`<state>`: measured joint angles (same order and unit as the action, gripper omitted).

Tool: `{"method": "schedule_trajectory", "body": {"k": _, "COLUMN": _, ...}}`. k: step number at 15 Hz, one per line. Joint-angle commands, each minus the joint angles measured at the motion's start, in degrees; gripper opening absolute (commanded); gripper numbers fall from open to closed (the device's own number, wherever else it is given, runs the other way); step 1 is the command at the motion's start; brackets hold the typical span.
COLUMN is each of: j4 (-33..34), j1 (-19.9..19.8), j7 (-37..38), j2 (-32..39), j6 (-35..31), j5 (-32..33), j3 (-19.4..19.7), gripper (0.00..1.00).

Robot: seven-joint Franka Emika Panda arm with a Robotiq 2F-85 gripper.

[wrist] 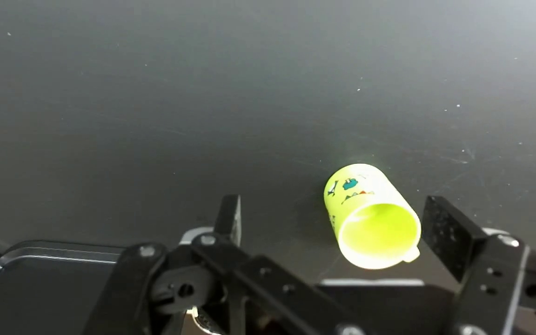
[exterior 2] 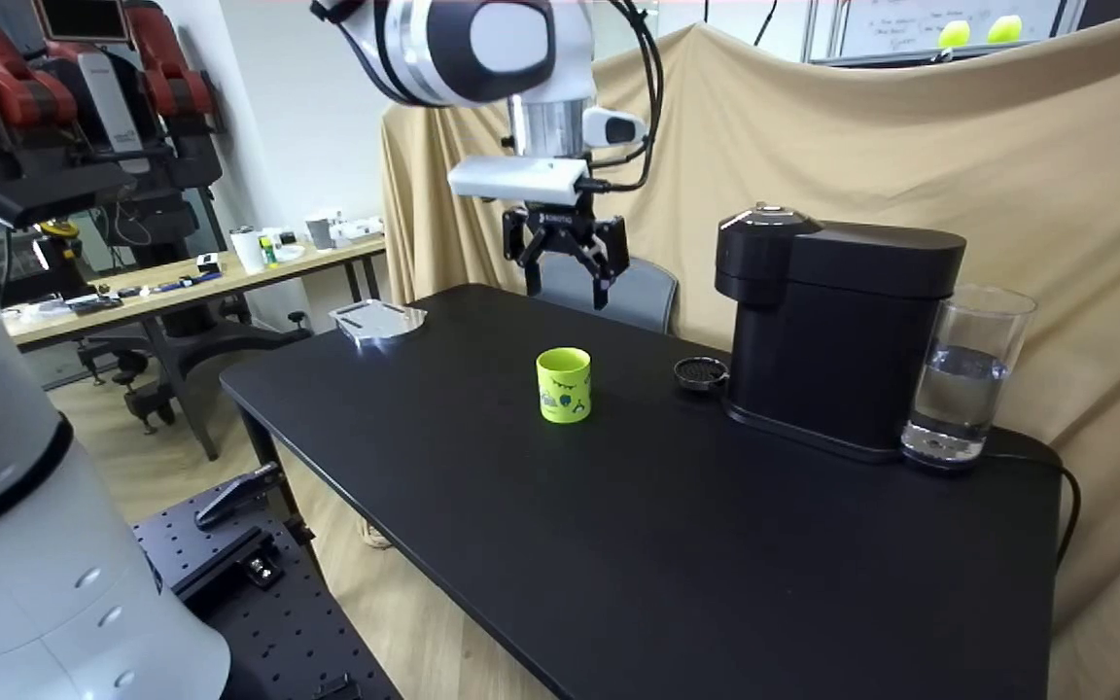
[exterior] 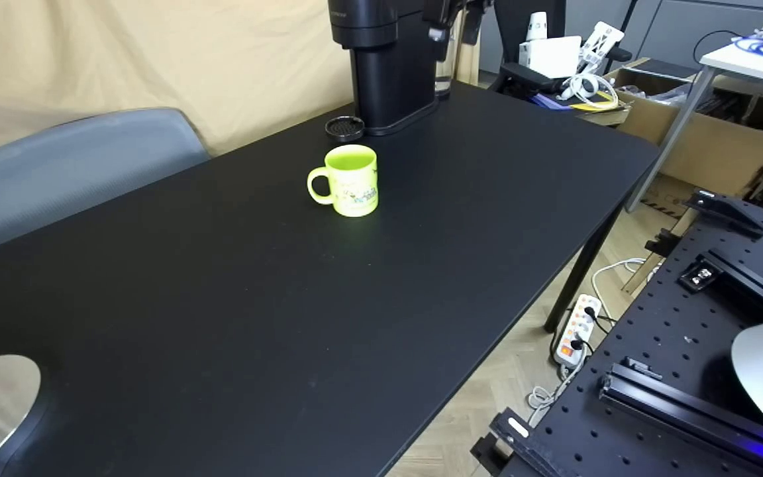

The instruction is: Move the yellow mug forwards

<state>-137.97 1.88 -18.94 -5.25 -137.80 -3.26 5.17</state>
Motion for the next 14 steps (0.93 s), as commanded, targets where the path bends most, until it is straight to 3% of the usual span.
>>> {"method": "schedule_trajectory", "body": {"k": 1, "j4": 11.2, "j1": -0.3, "j7": 4.3, "j2": 14.8, "j6": -1.6, "j5": 4.8, "j3": -2.8, "gripper": 1.0}}
{"method": "schedule_trajectory", "body": {"k": 6, "j4": 20.9, "j1": 0.4, "j7": 5.1, "j2": 26.2, "j6": 0.2, "j5": 7.5, "j3": -5.7, "gripper": 1.0}}
{"method": "schedule_trajectory", "body": {"k": 7, "j4": 21.7, "j1": 0.4, "j7": 4.2, "j2": 27.6, "j6": -2.0, "j5": 7.5, "j3": -6.5, "gripper": 1.0}}
{"method": "schedule_trajectory", "body": {"k": 9, "j4": 19.2, "j1": -0.4, "j7": 3.5, "j2": 25.9, "j6": -2.5, "j5": 7.1, "j3": -7.0, "gripper": 1.0}}
{"method": "schedule_trajectory", "body": {"k": 14, "j4": 21.2, "j1": 0.4, "j7": 4.8, "j2": 28.1, "j6": -4.3, "j5": 8.5, "j3": -7.0, "gripper": 1.0}}
